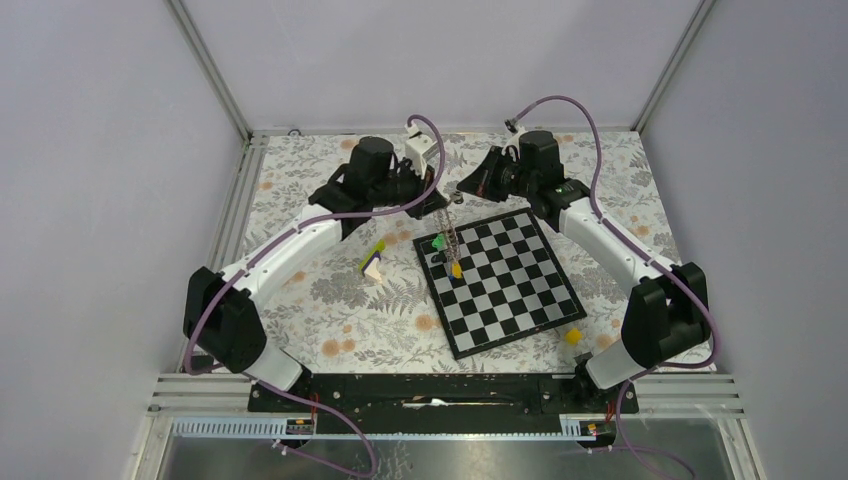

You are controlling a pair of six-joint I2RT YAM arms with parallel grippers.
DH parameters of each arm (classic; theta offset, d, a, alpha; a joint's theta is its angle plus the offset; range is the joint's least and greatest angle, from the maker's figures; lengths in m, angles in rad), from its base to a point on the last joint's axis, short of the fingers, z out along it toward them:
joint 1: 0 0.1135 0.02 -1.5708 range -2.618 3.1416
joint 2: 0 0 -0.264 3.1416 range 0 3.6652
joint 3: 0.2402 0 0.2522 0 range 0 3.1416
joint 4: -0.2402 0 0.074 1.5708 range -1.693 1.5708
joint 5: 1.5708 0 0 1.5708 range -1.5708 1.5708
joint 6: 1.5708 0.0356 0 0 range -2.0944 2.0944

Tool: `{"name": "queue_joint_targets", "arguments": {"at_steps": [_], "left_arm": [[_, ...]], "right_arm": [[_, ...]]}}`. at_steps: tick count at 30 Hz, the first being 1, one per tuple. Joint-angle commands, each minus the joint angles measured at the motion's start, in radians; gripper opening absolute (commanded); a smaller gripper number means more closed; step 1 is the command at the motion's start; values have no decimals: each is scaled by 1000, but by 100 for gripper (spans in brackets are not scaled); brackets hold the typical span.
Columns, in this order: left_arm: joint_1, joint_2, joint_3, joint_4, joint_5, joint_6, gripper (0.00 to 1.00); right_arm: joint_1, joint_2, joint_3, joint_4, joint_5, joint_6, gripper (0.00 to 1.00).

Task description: Put the keys on the keyring

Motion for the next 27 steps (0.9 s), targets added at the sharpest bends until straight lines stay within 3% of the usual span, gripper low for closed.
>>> {"name": "queue_joint_targets", "arguments": {"at_steps": [1,27], "left_arm": [[-9,29,75,27,-89,-59,0],[-38,108,136,9,-113,-140,0]], "right_arm": [[-4,4,-5,45,21,37,0],[-3,24,-31,50,52,75,0]]}}
